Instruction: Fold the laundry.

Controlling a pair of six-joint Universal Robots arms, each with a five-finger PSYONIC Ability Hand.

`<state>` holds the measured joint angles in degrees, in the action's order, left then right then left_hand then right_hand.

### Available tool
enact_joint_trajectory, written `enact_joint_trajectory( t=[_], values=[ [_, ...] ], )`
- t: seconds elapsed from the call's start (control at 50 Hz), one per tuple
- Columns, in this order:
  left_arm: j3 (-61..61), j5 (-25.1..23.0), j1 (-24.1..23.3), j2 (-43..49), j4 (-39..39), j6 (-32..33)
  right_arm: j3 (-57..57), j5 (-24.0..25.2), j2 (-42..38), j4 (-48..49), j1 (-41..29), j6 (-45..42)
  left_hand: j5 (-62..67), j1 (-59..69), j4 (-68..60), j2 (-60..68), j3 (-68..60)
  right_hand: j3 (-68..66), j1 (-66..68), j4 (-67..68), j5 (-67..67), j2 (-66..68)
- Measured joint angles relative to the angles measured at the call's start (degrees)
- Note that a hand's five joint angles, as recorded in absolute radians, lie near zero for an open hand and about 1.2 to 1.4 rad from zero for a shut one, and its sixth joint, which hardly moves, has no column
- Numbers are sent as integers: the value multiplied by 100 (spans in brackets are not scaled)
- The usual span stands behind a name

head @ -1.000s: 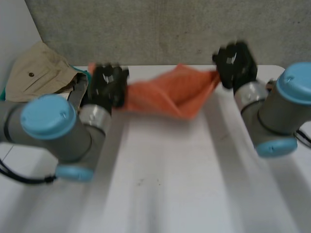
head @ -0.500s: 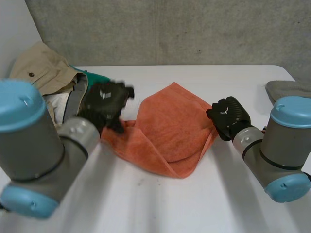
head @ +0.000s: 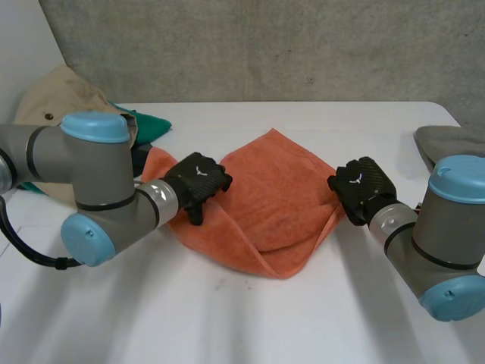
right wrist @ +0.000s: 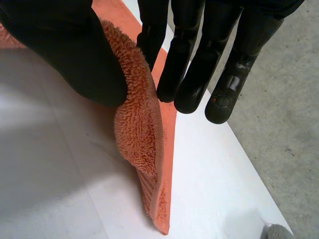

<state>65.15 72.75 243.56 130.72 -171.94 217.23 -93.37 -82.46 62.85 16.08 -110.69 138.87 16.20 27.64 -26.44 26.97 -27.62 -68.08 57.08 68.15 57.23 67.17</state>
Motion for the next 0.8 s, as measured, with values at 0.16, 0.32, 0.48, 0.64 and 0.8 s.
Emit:
enact_joint_trajectory(
  t=[0.16,0.32,0.48,0.64,0.8],
  values=[
    [69,-2,-21,52,-8,74,18,8,3,0,35,-1,1905,1930,-1917,1901,-1788,0,0,0,0,0],
    [135,-16,-27,57,-6,55,37,11,6,-12,58,-4,2985,2814,-2998,2959,-2862,1,0,0,0,0],
    [283,18,-35,-32,-11,53,66,4,32,-50,157,-12,3968,3659,-4053,3990,-3887,0,0,0,0,0],
    [536,509,-41,-923,-9,0,161,-14,617,-594,317,-342,4051,3668,-4219,4132,-4035,0,0,0,0,0],
    [1481,1408,-11,-2966,-13,-83,573,-33,1851,-2305,703,-1403,4051,3668,-4221,4133,-4039,0,0,1,0,0]
  ],
)
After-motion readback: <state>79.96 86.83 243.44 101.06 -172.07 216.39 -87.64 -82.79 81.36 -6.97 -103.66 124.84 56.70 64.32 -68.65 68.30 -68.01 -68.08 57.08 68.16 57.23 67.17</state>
